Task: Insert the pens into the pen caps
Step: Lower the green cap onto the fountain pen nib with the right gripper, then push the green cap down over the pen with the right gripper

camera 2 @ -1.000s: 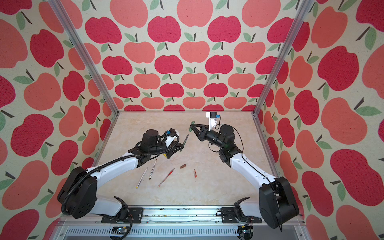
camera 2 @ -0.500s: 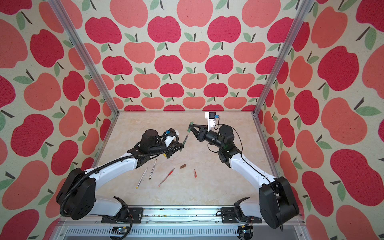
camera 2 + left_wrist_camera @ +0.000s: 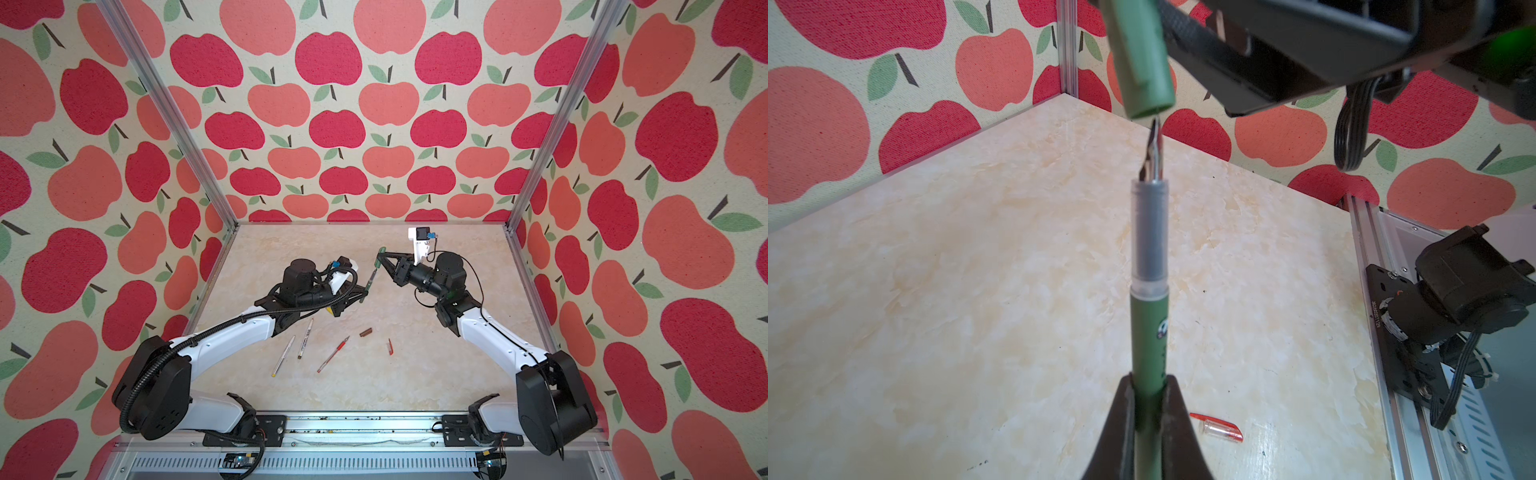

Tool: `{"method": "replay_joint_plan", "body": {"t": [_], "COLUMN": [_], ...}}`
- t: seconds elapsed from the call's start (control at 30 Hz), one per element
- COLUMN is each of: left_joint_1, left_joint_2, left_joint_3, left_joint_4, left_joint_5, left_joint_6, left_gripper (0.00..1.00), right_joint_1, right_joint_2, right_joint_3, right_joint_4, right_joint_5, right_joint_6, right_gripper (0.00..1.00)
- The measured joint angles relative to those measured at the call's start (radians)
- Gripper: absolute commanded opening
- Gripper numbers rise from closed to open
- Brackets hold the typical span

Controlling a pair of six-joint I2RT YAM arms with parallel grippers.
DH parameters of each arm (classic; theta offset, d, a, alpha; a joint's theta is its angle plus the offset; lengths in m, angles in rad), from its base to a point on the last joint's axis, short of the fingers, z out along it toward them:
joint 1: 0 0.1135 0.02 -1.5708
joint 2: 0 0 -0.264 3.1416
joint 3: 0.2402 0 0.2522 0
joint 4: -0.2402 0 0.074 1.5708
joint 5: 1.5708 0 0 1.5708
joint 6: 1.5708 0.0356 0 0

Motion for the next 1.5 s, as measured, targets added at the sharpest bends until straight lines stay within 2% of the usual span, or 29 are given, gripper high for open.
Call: {"method": "replay_joint_plan", "body": {"t": [0.53, 1.03, 1.5], "left_joint_1": [0.000, -0.011, -0.018], "left_joint_2": [-0.010, -0.015, -0.043], "left_joint_3": [0.000, 0.000, -0.008], "left_joint_4": [0.007, 0.053, 0.051], "left_joint_5": [-0.005, -0.002, -0.049], "left_joint_6": [-0.006, -0.105, -0.116], "left_gripper": [0.00, 0.00, 0.00], "right_joint_1": [0.021, 0.050, 0.058], "right_joint_2": [0.015, 0.036, 0.066], "right_joint_3": [-0.003, -0.040, -0.047], "right_joint_4": [0.006, 0.143, 0.202], "right_joint_5": [0.000, 0.016, -0.016], "right_joint_6": [0.000, -0.058, -0.097], "right_gripper": [0.17, 0.15, 0.14]}}
